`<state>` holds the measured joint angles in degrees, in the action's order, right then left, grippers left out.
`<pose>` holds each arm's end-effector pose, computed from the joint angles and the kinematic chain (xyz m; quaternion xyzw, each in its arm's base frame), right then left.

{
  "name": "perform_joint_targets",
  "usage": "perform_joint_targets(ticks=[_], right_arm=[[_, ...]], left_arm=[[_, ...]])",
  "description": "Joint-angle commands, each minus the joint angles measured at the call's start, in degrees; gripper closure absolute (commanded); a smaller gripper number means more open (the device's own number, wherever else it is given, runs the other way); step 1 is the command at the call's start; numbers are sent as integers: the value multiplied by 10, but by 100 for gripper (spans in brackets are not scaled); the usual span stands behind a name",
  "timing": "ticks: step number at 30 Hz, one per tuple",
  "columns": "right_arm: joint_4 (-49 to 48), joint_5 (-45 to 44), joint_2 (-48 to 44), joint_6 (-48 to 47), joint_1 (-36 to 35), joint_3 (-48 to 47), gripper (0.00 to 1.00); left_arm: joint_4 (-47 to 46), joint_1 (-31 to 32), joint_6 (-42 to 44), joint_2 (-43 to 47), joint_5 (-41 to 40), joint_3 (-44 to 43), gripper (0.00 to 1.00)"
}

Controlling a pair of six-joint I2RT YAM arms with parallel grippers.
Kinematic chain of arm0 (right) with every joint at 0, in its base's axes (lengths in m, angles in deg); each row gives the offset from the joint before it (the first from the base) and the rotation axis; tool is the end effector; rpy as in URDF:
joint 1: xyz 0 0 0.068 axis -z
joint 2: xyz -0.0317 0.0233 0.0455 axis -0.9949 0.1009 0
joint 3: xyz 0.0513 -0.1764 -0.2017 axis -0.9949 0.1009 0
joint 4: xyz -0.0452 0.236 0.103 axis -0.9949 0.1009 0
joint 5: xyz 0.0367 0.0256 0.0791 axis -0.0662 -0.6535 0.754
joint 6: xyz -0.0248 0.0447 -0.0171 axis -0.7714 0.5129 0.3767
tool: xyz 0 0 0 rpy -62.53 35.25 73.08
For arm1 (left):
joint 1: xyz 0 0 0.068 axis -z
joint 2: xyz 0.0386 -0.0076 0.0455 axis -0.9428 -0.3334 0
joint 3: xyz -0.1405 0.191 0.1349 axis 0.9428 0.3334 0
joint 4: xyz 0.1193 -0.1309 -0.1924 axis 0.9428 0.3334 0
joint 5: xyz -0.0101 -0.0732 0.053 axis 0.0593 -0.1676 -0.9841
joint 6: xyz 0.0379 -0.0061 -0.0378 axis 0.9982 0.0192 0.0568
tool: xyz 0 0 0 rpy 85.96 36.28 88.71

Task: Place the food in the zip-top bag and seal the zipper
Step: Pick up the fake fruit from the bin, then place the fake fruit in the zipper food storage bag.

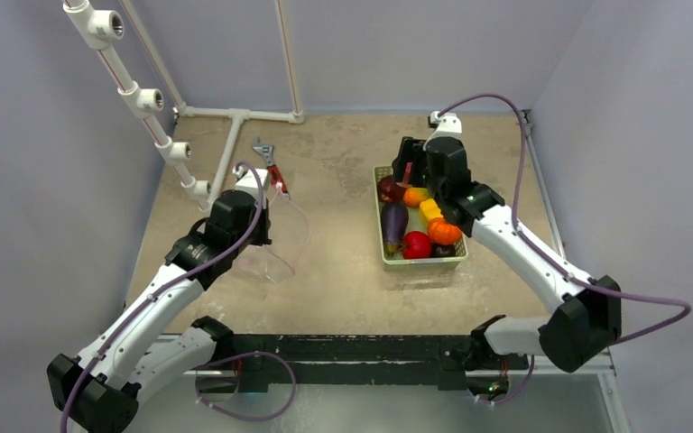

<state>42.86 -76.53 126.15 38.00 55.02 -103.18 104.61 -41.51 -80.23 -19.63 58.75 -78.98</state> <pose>0.2744 0.1382 0.3301 0.0490 0.8322 0.0871 0.5454 0.1694 -0.0851 0.2967 0.0430 0.8822 -0.0892 0.4604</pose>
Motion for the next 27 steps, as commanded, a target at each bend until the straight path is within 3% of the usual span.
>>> perform_joint_targets(ticks=[1,10,21,27], right_arm=[[-42,135,-55,-37,-4,-19,68],[-103,331,-110,-39,-31,3,66],[-116,290,-44,-37,-188,-37,66],[-141,287,8,-33,-235,-55,66]], left_arm=[[-18,2,6,-3,-3,-2,100],[-18,2,5,-4,-8,-2,100],[-17,2,3,-5,-12,-2,100],[-17,2,3,-4,-12,-2,100]])
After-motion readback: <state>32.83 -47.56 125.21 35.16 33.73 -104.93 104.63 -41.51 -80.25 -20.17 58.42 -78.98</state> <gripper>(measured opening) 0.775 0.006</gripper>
